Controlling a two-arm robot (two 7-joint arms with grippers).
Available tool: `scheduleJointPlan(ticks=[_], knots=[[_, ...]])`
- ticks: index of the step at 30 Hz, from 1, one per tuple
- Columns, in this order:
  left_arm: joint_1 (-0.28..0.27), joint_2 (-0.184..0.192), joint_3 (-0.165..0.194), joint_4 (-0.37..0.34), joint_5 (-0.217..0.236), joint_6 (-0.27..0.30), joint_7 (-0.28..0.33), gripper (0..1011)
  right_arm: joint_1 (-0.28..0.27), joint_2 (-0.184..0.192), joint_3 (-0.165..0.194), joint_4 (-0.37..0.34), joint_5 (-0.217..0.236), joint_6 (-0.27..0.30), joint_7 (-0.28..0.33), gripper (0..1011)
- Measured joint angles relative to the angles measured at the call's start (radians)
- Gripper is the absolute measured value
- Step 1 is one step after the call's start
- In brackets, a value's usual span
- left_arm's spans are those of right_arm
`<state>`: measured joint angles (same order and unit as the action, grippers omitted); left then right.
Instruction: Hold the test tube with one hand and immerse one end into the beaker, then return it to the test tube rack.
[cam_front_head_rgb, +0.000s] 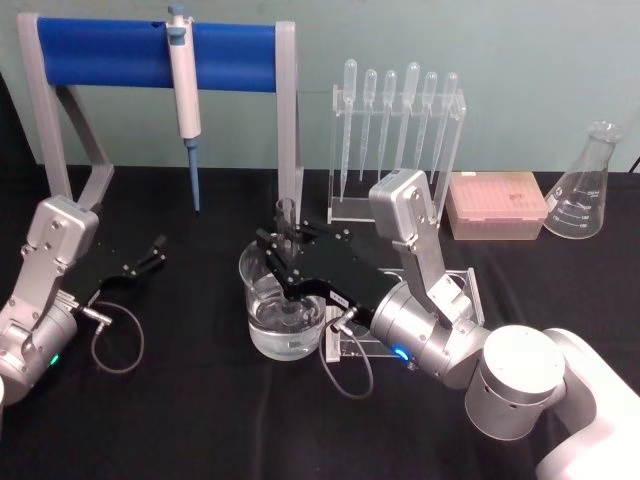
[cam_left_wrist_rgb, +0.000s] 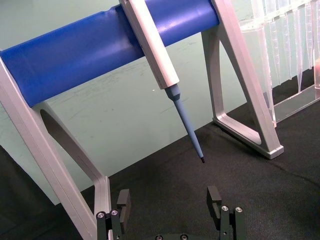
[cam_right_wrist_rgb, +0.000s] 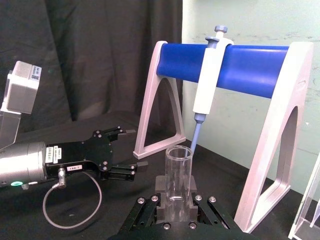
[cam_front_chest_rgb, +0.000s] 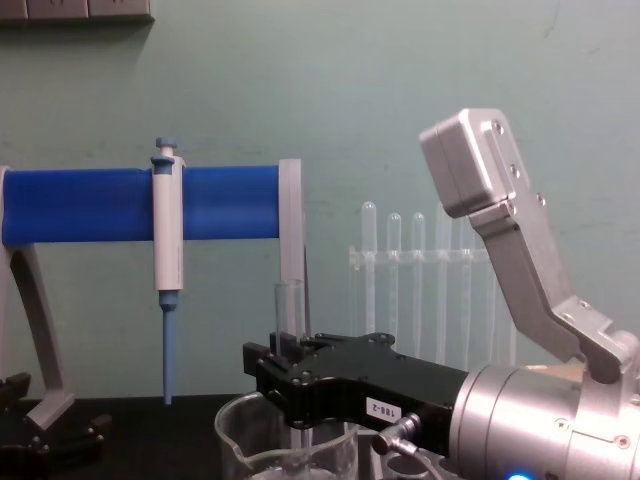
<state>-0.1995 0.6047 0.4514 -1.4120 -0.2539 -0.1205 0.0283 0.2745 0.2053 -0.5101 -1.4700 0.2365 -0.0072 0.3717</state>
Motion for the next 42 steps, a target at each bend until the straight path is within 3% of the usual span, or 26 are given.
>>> scheduleJointPlan(ticks=[42], knots=[[0.0, 0.0, 0.0, 0.0, 0.0, 0.0, 0.0, 1000, 0.0, 0.0, 0.0, 0.0, 0.0, 0.0, 0.0, 228]])
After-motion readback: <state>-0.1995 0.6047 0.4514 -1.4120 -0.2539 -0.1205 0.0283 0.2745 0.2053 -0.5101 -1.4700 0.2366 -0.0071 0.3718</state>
